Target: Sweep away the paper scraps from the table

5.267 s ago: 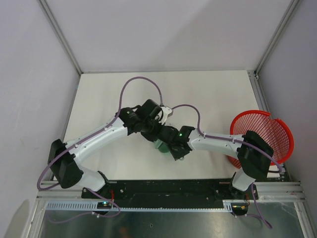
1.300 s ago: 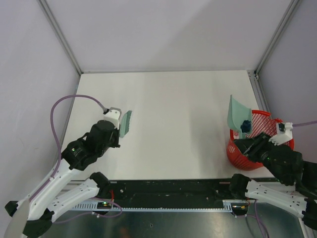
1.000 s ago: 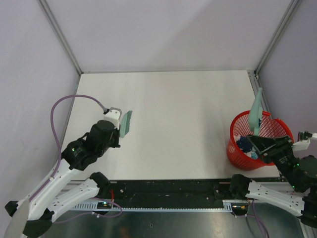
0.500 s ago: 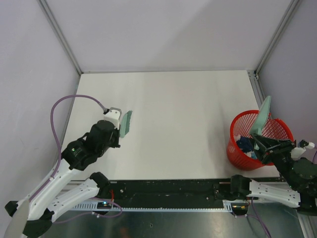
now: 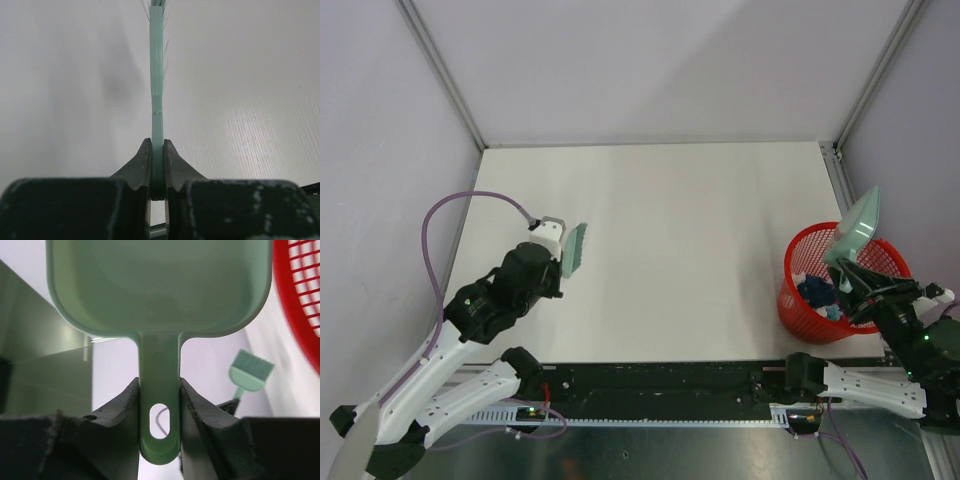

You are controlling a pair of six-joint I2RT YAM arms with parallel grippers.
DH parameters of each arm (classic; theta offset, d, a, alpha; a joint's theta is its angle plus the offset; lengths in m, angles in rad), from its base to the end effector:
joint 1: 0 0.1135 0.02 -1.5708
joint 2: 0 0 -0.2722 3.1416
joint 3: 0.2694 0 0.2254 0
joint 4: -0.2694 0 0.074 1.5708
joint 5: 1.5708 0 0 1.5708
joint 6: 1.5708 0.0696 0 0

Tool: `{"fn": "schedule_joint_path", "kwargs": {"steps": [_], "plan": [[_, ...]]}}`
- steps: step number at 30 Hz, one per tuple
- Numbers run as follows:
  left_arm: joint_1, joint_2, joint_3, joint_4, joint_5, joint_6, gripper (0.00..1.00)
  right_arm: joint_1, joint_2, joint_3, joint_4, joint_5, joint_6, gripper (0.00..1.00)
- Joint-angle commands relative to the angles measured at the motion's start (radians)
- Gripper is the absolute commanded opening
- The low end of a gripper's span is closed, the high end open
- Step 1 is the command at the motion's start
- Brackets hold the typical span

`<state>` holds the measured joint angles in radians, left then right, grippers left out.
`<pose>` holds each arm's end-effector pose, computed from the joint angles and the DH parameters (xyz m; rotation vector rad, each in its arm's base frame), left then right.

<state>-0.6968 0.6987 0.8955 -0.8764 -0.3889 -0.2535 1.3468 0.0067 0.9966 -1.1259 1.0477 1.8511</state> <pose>0.1094 -0.0571 0.3029 0.2797 2.1751 -0.0947 0.0421 -0.0869 0.3151 1.2402 1.4168 1.4937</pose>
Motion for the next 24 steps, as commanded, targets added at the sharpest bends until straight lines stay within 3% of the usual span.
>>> {"fn": "schedule_joint_path", "kwargs": {"steps": [1,6,14,19,24], "plan": [[0.007,-0.015,-0.004,0.047,-0.015,-0.003,0.0,0.006,-0.099,0.001,0.222,0.045,-0.001,0.0],[0.008,-0.027,-0.005,0.048,-0.022,-0.005,0.0,0.006,-0.098,0.002,0.257,0.067,-0.053,0.0],[0.008,-0.028,-0.007,0.047,-0.023,-0.006,0.0,0.011,-0.096,0.028,0.089,0.07,-0.186,0.0],[0.007,-0.021,-0.005,0.048,-0.019,-0.003,0.0,0.014,-0.055,0.043,0.192,0.059,-0.48,0.0],[0.008,-0.024,-0.006,0.047,-0.022,-0.004,0.0,0.029,0.19,0.151,0.196,0.067,-0.702,0.0]]}}
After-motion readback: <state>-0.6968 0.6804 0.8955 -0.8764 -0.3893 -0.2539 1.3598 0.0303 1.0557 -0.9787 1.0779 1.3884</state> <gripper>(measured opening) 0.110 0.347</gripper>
